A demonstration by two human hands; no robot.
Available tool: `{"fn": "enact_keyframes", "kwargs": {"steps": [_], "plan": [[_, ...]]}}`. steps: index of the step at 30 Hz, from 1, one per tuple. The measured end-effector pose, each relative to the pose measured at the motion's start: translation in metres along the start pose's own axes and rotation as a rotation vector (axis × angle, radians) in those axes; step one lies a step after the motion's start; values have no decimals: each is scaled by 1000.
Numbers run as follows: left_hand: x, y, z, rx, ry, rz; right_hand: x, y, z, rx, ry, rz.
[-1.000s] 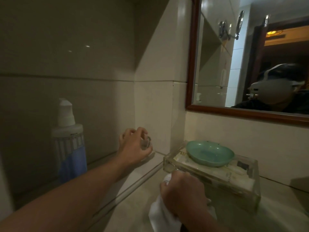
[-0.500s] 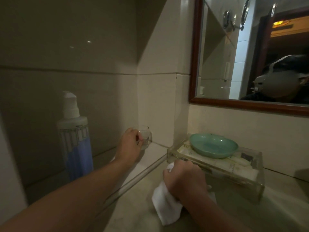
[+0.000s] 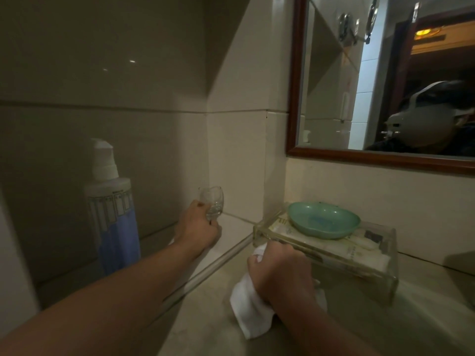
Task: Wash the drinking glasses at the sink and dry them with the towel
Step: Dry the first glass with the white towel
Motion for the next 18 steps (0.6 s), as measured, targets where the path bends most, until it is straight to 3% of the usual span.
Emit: {"fn": "enact_keyframes", "kwargs": {"steps": [5, 10, 15, 18], "plan": [[1, 0, -2, 195, 25, -113, 0, -1, -4, -57, 53, -8], [-18, -19, -17, 163, -146, -135, -4, -2, 8, 29, 132, -22], [-77, -59, -36, 88, -268, -18, -10, -18, -13, 110, 297, -23], [-117, -95, -48, 118, -461, 100, -26, -28, -42, 108, 465, 38]]}}
Point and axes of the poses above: each hand's wrist, its own y-axis towards the middle knuckle, its own z-axis out of the palm, x = y × z, the point moved 5 cm from there along y, towards the middle knuckle, and after that the axes turned 4 degrees about x, right-handed, at the moved point
